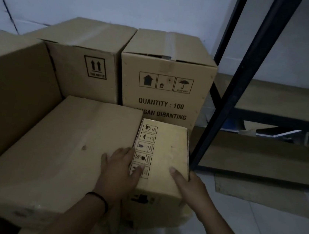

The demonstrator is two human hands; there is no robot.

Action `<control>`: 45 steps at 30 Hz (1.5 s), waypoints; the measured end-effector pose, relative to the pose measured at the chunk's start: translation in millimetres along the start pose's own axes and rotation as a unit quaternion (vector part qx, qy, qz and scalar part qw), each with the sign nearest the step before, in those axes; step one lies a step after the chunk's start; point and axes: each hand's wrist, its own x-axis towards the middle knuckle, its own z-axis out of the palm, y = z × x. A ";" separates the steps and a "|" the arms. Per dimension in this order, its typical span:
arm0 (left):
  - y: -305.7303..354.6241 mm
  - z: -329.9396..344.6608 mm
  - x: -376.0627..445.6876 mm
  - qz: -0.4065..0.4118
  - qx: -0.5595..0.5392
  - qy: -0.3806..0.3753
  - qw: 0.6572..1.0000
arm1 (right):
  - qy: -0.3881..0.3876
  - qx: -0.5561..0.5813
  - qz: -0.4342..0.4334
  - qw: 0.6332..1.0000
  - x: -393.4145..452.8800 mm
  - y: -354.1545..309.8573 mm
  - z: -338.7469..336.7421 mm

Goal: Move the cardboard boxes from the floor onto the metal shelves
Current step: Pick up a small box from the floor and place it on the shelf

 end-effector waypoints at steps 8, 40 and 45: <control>-4.8 17.0 -0.1 0.014 -0.016 0.020 1.000 | 0.007 0.072 -0.031 0.997 13.0 15.9 3.2; 53.3 1.3 -15.5 -0.134 -0.504 -0.120 0.844 | 0.026 0.137 -0.131 0.982 -41.0 27.9 -40.2; 47.8 20.1 -22.9 -0.114 -0.487 -0.108 0.859 | 0.036 0.093 -0.153 0.983 -42.3 44.3 -41.5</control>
